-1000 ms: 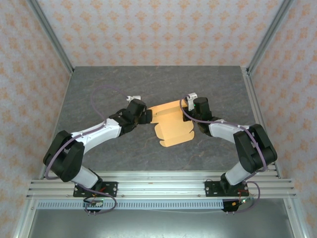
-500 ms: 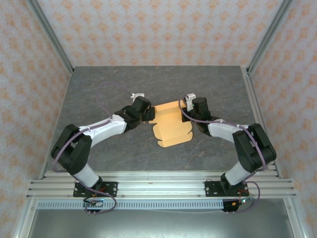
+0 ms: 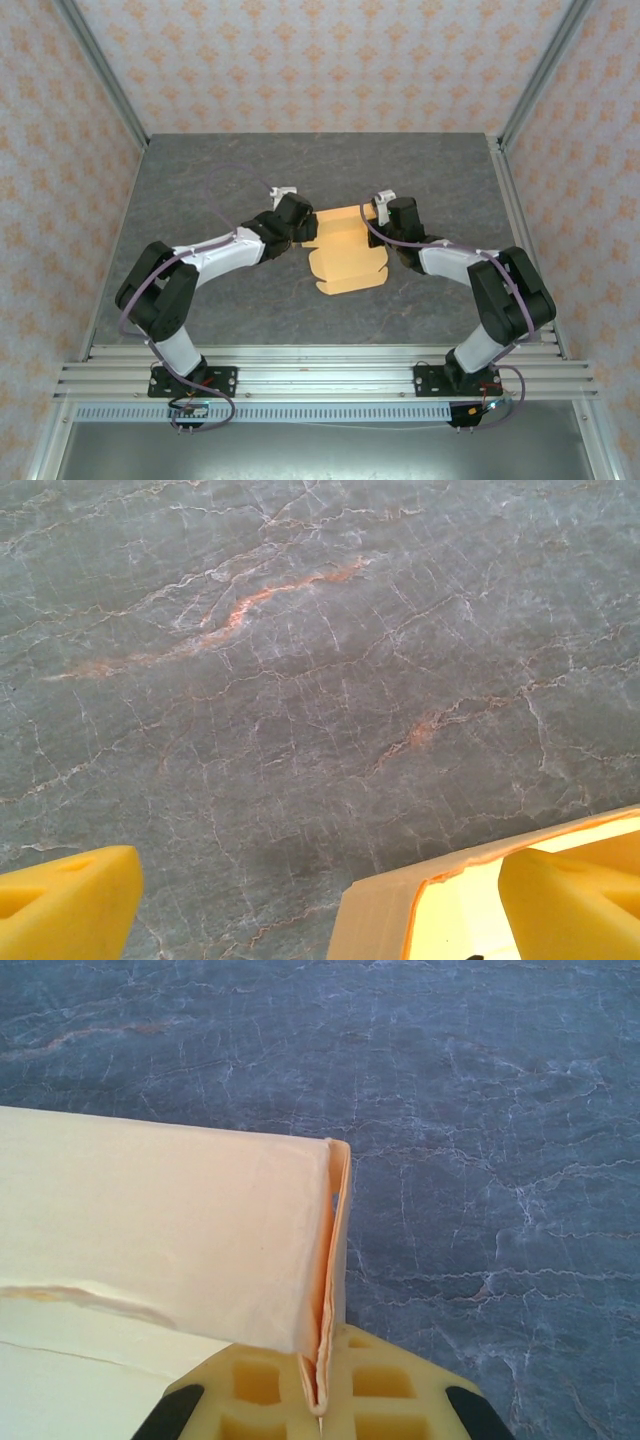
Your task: Fold the paper box
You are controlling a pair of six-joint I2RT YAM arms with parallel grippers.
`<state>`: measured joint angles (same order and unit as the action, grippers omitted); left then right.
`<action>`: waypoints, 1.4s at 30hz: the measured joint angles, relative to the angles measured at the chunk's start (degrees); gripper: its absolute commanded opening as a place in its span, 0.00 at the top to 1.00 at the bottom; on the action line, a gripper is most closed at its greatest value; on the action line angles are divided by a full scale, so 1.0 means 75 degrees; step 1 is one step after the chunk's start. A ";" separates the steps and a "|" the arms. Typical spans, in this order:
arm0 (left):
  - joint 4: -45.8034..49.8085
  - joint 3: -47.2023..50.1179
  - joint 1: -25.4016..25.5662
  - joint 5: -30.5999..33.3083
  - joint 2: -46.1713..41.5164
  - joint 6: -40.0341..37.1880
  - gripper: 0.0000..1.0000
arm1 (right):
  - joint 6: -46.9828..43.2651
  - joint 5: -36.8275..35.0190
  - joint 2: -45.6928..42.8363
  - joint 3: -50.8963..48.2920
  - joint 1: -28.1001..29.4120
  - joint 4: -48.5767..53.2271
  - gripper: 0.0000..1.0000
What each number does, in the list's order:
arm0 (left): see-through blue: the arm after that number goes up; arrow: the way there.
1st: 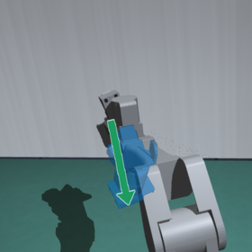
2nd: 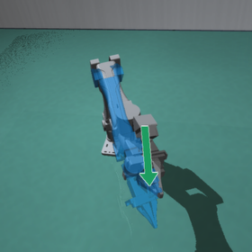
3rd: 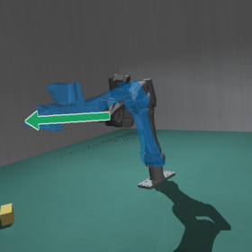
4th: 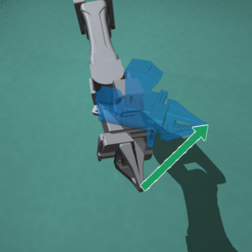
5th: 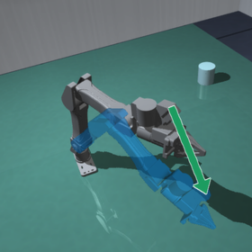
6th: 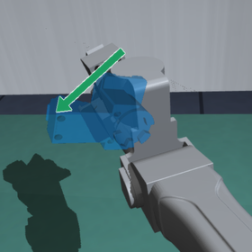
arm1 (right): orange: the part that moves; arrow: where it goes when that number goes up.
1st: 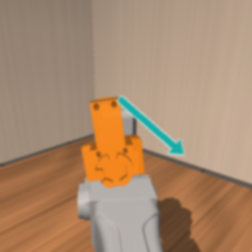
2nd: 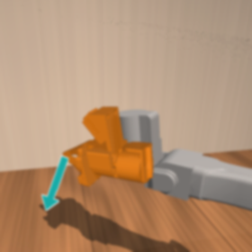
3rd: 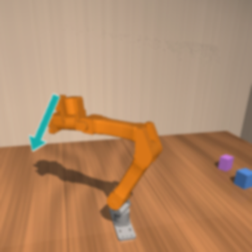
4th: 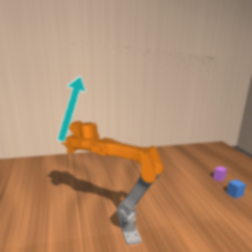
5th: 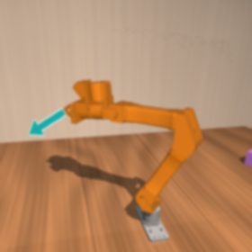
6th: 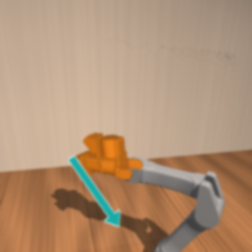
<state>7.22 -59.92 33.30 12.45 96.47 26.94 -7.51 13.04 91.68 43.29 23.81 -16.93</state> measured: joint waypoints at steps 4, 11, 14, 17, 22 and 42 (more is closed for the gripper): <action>-0.0026 0.0338 0.0015 0.0015 -0.0656 0.0356 0.08 | -0.0006 -0.0032 0.0035 0.0099 0.0009 0.0003 1.00; 0.0146 0.1620 0.0015 0.0251 -0.2917 0.1445 0.21 | -0.0003 -0.0067 0.0061 0.0114 0.0023 0.0032 1.00; 0.0152 0.2311 0.0079 0.0070 -0.3567 0.1935 0.31 | -0.0003 -0.0087 0.0064 0.0117 0.0023 0.0035 1.00; 0.0085 0.2675 0.0388 -0.0277 -0.3660 0.2471 0.49 | -0.0006 -0.0090 0.0064 0.0117 0.0023 0.0041 1.00; -0.0629 0.2818 0.1279 -0.0833 -0.3104 0.3104 0.48 | -0.0003 -0.0090 0.0064 0.0117 0.0023 0.0064 1.00; -0.1929 0.2591 0.1897 -0.0128 -0.1988 0.2544 0.67 | -0.0006 -0.0090 0.0064 0.0117 0.0073 0.0064 1.00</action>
<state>-7.25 -40.49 47.53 11.49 81.56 46.02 -7.55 12.36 92.16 44.16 24.36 -16.45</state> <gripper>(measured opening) 0.352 0.038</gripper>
